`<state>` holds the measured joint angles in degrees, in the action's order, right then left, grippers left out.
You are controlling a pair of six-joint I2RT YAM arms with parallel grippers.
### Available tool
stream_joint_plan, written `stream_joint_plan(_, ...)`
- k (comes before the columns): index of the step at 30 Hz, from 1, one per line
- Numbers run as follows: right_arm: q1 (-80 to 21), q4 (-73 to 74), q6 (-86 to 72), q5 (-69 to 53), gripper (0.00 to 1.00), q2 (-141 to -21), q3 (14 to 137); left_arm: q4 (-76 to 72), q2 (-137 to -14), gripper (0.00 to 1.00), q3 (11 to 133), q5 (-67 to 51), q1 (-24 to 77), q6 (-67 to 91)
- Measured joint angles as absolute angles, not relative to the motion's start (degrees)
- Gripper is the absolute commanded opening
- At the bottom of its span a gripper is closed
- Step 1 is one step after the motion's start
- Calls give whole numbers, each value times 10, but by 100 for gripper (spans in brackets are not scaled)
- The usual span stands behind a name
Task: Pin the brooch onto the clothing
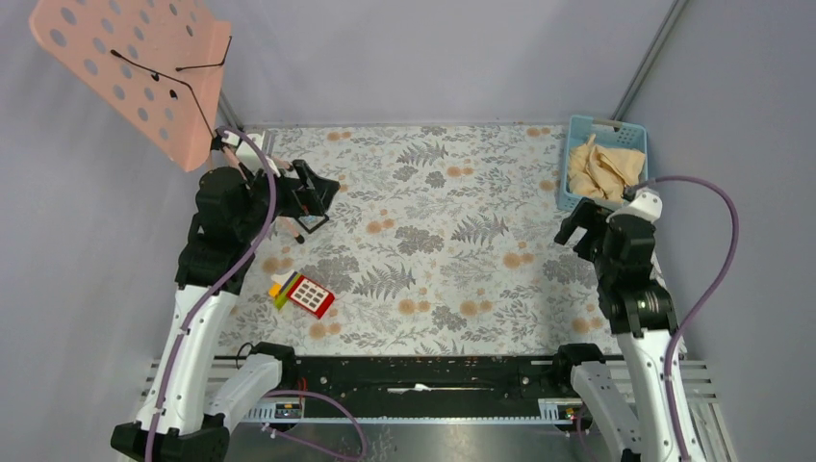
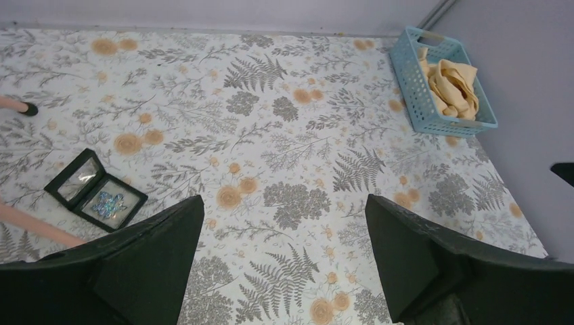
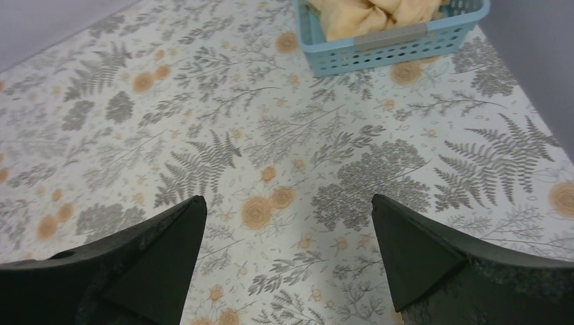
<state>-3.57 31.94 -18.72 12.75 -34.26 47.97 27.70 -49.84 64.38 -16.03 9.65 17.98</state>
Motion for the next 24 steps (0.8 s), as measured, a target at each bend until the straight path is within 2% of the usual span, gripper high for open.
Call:
stream_joint_plan(12,-19,316,-154,216,100,-634,650,288,-509,99,581,-173,97,183)
stream_joint_plan(24,103,288,-110,233,100,-997,909,288,-494,99,580,-173,97,178)
